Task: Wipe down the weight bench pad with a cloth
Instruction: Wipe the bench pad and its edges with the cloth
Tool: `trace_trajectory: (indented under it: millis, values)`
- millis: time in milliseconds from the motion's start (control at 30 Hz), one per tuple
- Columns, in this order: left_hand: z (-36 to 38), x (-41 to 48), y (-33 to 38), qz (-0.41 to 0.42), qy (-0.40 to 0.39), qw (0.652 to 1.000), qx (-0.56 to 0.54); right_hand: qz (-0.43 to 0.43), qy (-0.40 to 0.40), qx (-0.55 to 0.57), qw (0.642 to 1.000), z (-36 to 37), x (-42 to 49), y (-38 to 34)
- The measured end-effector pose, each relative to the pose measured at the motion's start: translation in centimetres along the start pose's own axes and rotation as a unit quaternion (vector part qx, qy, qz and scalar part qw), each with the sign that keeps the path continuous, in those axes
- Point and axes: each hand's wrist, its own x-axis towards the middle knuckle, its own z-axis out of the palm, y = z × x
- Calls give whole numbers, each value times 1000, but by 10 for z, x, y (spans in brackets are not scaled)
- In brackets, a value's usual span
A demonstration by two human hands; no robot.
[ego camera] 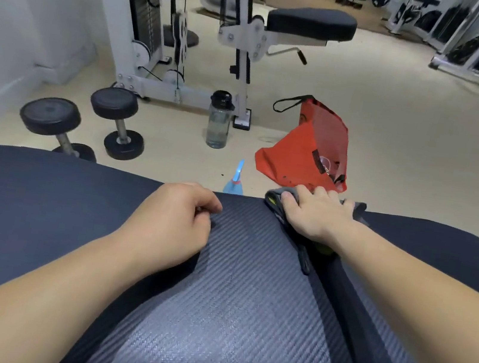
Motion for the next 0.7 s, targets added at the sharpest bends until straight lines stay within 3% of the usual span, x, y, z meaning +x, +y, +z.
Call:
trace_trajectory:
  millis: [200,400,467,567,700]
  values:
    - [-30,-1,-33,-64,45,997,28,-120,10,6,993,-5,-1,-107]
    - [-59,6,-60,-130,99,984,73,-168,9,17,986,-5,-14,-192]
    - [-59,8,-61,-132,102,984,70,-184,-20,46,982,-7,-10,-190]
    - [-50,10,-54,-101,86,989,71,-201,-54,189,960,-20,-6,-159]
    - [-20,24,-33,-34,30,995,86,-195,14,342,919,-28,-4,-110]
